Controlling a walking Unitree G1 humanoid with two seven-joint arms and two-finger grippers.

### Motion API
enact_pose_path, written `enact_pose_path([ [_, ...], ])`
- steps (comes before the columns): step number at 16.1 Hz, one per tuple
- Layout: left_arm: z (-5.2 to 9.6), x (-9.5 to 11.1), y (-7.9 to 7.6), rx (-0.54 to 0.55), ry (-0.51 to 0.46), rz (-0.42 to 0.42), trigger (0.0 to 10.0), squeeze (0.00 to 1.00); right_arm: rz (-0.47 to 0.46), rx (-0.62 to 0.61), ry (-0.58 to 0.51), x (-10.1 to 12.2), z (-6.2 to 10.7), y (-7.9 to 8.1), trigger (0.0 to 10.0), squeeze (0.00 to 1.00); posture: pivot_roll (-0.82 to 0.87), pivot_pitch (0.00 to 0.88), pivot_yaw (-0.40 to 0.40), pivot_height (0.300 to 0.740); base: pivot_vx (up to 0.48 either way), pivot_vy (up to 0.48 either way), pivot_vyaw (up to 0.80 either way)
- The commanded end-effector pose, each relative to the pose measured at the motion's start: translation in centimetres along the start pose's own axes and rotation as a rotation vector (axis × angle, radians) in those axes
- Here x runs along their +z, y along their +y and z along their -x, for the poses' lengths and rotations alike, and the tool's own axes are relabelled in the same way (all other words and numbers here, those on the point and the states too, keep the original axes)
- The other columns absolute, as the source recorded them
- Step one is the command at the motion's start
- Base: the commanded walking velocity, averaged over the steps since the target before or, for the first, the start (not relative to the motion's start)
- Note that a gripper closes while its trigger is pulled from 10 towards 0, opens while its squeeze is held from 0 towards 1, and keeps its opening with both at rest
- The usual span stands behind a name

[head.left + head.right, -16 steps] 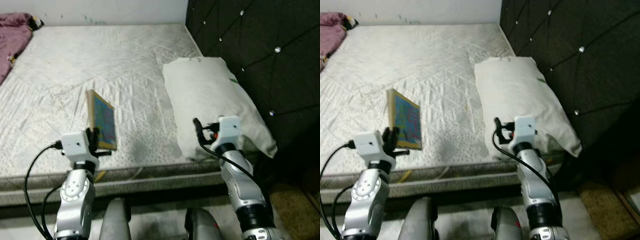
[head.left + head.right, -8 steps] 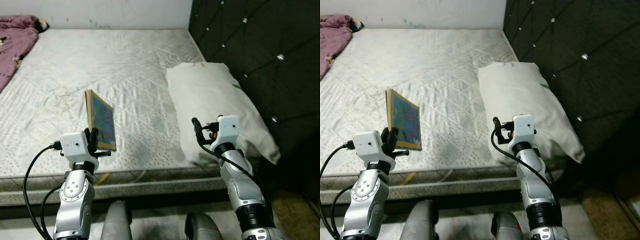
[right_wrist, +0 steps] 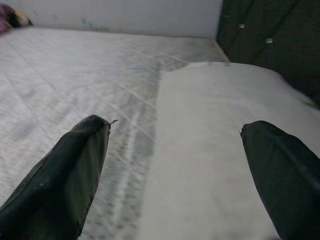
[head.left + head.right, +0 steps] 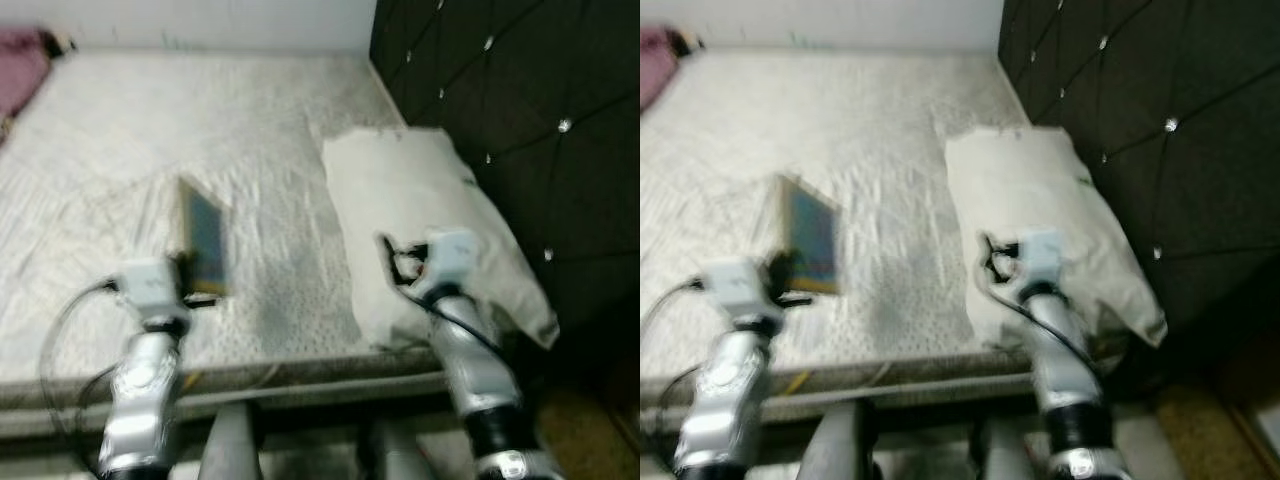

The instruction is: Clean up the room

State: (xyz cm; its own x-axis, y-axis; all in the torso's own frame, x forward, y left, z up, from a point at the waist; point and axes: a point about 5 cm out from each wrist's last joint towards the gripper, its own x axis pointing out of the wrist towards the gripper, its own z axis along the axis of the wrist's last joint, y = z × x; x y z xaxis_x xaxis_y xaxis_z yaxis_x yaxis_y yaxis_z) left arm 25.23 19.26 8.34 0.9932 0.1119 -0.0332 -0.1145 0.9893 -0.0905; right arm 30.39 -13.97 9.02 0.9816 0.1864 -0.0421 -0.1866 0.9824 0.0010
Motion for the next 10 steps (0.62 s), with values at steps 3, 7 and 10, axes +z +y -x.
enact_pose_path([
  [3, -0.2, 0.6, -1.0, -0.027, -0.034, 0.011, 10.0, 0.00, 0.017, -0.028, 0.002, 0.0, 0.3, -1.2, 10.0, 0.00, -0.01, 0.000, -0.004, 0.639, 0.000, 0.000, 0.00],
  [7, -1.3, 0.3, -1.4, 0.015, -0.004, 0.081, 10.0, 0.00, 0.019, -0.022, 0.010, -0.1, 0.3, -1.2, 10.0, 0.00, -0.01, 0.000, -0.005, 0.589, 0.000, 0.000, 0.00],
  [10, -2.3, 0.2, -2.4, 0.064, 0.025, 0.194, 10.0, 0.00, 0.040, -0.032, 0.002, 0.1, 0.4, -1.6, 10.0, 0.00, -0.04, 0.000, -0.007, 0.579, 0.000, 0.000, 0.00],
])
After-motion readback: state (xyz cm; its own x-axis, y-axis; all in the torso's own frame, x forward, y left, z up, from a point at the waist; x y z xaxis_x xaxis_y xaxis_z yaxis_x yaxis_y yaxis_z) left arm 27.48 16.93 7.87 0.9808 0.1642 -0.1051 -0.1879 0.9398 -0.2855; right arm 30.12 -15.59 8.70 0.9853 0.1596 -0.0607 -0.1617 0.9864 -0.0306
